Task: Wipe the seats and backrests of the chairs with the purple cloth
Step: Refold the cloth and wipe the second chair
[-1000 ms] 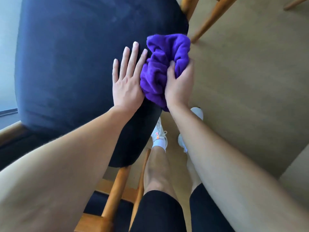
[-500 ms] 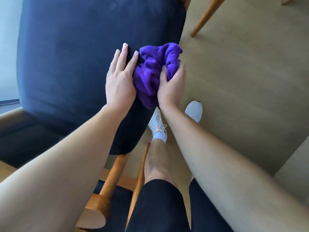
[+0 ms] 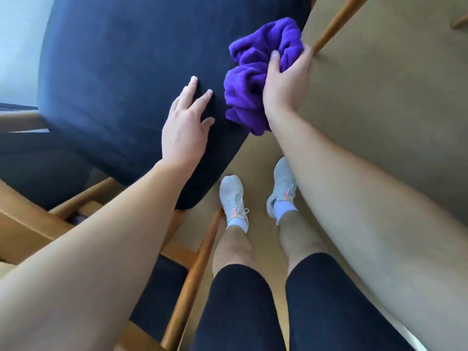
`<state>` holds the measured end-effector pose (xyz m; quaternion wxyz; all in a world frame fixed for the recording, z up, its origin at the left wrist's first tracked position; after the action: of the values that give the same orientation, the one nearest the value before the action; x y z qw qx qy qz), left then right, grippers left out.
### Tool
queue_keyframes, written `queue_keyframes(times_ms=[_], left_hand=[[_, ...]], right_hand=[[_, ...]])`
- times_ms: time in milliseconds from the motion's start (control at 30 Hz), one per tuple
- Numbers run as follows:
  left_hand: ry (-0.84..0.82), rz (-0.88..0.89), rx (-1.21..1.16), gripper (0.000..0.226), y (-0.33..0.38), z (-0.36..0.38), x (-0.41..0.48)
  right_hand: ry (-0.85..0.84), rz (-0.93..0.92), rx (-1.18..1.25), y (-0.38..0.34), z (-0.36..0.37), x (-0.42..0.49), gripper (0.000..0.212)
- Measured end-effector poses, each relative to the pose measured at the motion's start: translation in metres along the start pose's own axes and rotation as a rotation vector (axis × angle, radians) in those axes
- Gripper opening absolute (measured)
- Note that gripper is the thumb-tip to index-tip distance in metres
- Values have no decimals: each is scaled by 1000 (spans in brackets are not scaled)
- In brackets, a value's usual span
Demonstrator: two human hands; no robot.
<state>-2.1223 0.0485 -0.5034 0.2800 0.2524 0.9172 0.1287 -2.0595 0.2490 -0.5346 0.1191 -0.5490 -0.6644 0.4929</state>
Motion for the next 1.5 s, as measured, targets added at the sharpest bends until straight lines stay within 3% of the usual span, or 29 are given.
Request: queue_keyframes(times_ms=[233, 333, 633, 767, 933, 1067, 1200, 1300, 1400, 1433, 1500], left_hand=[[-84, 52, 5, 64, -16, -3, -5], [-88, 58, 36, 58, -34, -3, -24], [-71, -25, -31, 56, -53, -4, -31], [-62, -37, -65, 56, -59, -3, -34], [-56, -44, -138, 49, -55, -4, -35], [-65, -81, -254, 35, -55, -7, -33], [-23, -98, -442, 38, -44, -21, -37], [-37, -198, -734, 35, -37, -23, -36], [-59, -331, -1023, 49, -28, -24, -29], [-70, -358, -1091, 48, -24, -24, -25], [-74, -322, -1125, 23, -16, -24, -17]], right_hand=[[-116, 77, 81, 44, 27, -132, 37], [-158, 137, 78, 56, 32, -157, 38], [78, 87, 122, 39, 24, -115, 40], [-24, 137, 87, 56, 39, -169, 43], [-163, 69, -126, 67, 43, -220, 44], [-189, 58, -144, 51, 34, -204, 35], [-179, -122, -109, 2, 27, -181, 37], [-192, -234, -112, -36, 25, -158, 49], [-267, -308, -105, -64, 24, -140, 53], [-288, -348, -119, -71, 23, -135, 51], [-290, -457, -184, -82, 16, -124, 52]])
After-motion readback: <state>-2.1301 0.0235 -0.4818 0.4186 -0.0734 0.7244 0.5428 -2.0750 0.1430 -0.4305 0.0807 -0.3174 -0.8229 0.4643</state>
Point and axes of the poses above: each hand's wrist, its own x-axis towards the middle knuckle, its own z-axis out of the palm, y = z × x, the point moved 6 cm from there along x, towards the middle knuckle, and after that the axes turned 7 degrees about -y, right-handed, at the moved point
